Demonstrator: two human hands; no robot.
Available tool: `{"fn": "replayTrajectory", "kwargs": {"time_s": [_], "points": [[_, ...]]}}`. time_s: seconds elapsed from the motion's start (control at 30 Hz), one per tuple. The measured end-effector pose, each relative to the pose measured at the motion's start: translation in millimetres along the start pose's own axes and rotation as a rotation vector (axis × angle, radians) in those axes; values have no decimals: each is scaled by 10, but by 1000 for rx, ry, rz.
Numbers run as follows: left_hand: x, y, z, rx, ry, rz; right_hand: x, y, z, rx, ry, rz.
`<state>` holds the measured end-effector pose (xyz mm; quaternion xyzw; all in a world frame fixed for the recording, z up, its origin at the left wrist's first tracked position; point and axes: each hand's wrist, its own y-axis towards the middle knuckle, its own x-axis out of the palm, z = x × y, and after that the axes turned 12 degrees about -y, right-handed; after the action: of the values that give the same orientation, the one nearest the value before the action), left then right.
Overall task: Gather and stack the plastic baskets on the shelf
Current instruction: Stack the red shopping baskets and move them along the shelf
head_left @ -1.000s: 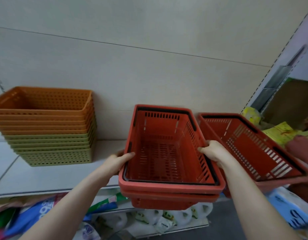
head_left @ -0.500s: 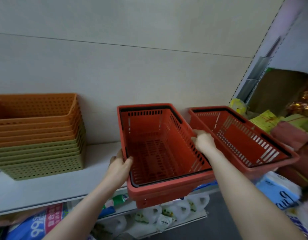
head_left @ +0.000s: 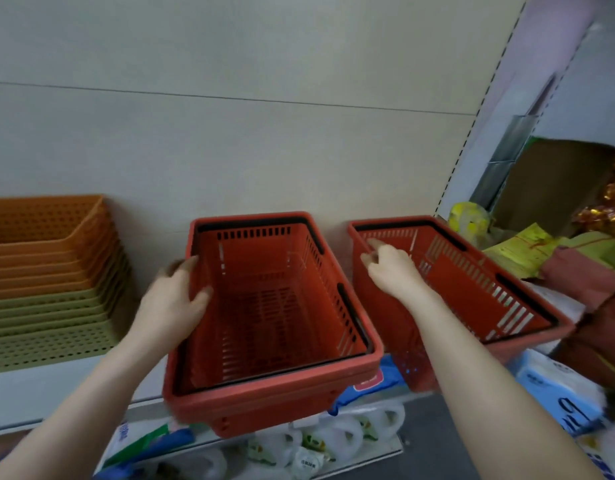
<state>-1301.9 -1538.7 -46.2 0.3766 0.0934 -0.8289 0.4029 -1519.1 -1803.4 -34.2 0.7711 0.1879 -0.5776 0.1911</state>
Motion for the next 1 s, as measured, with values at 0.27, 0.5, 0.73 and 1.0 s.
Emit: {"fn": "replayTrajectory", "kwargs": {"time_s": [0.27, 0.5, 0.73, 1.0], "points": [[1397, 117, 1658, 317, -76, -123, -535, 620, 1923, 199, -201, 138], [2577, 411, 2245, -134, 43, -461, -415, 862, 2667, 175, -131, -203], [2726, 432, 2165, -277, -314, -432, -335, 622, 2749, 241, -48, -68], [2243, 272, 2266, -141, -543, -368, -752, 73, 2605, 356, -26, 126]]}}
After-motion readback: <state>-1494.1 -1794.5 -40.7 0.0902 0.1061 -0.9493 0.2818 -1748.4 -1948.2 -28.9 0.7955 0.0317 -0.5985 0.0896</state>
